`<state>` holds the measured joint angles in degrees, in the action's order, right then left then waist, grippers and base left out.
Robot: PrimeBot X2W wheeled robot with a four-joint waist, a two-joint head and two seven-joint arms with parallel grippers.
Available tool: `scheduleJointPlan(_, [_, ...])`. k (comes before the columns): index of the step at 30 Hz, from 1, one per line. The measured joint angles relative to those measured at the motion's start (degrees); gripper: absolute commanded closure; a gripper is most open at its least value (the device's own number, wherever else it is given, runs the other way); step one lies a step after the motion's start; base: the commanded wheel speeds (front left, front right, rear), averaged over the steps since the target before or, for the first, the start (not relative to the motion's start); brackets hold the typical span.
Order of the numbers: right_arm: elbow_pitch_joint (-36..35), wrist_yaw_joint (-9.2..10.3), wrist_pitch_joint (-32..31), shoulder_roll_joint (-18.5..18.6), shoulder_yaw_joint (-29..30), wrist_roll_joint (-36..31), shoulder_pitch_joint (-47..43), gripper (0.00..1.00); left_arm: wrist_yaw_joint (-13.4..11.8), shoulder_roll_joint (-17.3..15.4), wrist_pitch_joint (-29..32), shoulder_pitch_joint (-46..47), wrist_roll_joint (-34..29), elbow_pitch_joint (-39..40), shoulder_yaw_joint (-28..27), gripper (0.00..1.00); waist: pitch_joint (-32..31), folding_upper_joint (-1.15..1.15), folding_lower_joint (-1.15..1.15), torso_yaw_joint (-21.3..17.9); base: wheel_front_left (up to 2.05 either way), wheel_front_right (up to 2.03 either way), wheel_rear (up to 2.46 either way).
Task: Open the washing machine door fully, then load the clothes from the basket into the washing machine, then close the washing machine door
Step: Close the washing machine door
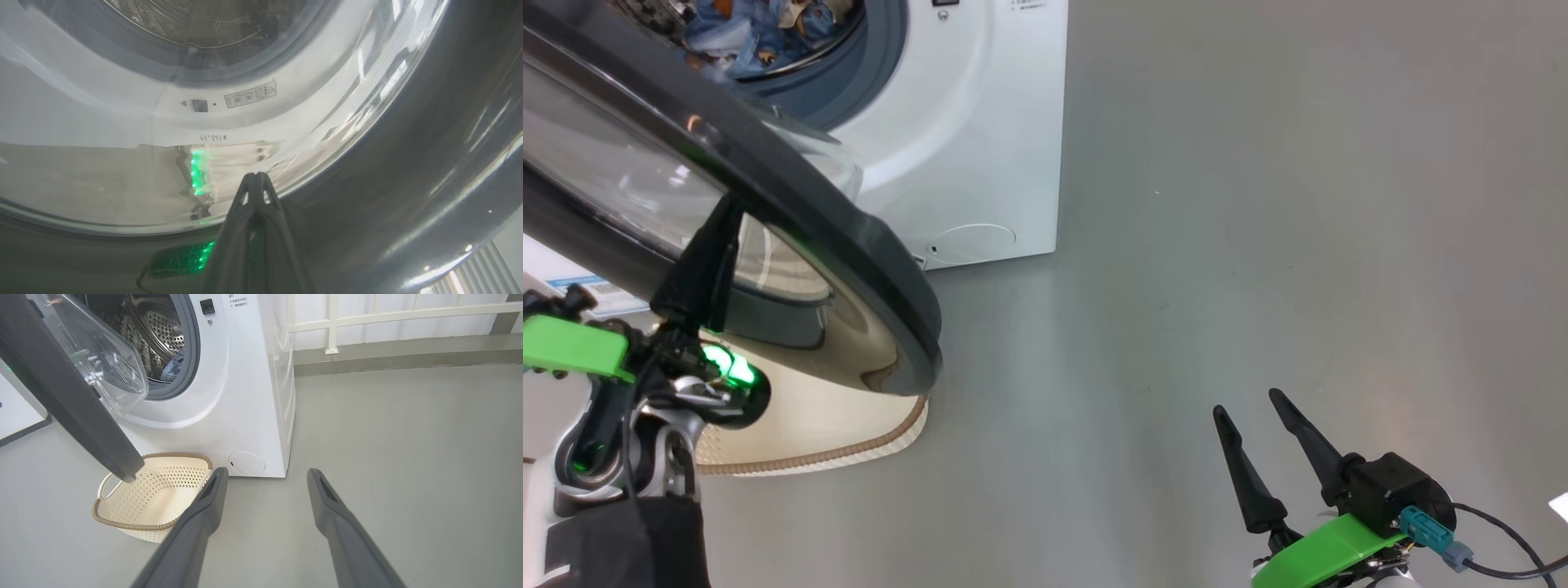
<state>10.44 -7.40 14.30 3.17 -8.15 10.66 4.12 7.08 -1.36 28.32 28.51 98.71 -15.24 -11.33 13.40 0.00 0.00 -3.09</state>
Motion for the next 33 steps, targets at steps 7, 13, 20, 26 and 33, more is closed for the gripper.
scheduleJointPlan(7, [0.00, 0.00, 0.00, -0.01, -0.11, 0.00, 0.00, 0.00, 0.00, 0.04, -1.03, -0.57, -2.11, 1.68, -0.60, 1.00, -1.32, 0.00, 0.00, 0.88, 0.00, 0.00, 0.00])
scheduleJointPlan(13, [0.24, 0.00, 0.00, -0.01, -0.29, 0.11, -0.04, 0.00, 0.00, 0.04, -2.81, -3.46, -4.45, 3.85, -1.19, 1.00, -2.87, 0.00, 0.00, 1.99, 0.00, 0.00, 0.00])
scheduleJointPlan(20, [0.44, 0.00, 0.00, -0.02, -0.62, 0.33, -0.17, 0.00, 0.00, 0.04, -7.60, -7.25, -8.89, 8.95, -1.44, 1.00, -5.04, 0.00, 0.00, 3.26, 0.00, 0.00, 0.00])
scheduleJointPlan(26, [0.48, 0.00, 0.00, -0.03, -0.80, 0.46, -0.70, 0.00, 0.00, -1.01, -12.68, -10.48, -14.24, 14.04, -0.55, 1.00, -6.76, 0.00, 0.00, 4.22, 0.00, 0.00, 0.00])
scheduleJointPlan(33, [0.45, 0.00, 0.00, -0.03, -1.14, 0.58, -0.81, 0.00, 0.01, -5.98, -26.61, -15.64, -23.87, 17.77, 5.48, 0.05, -8.13, 0.00, 0.00, 4.86, 0.00, 0.00, 0.00])
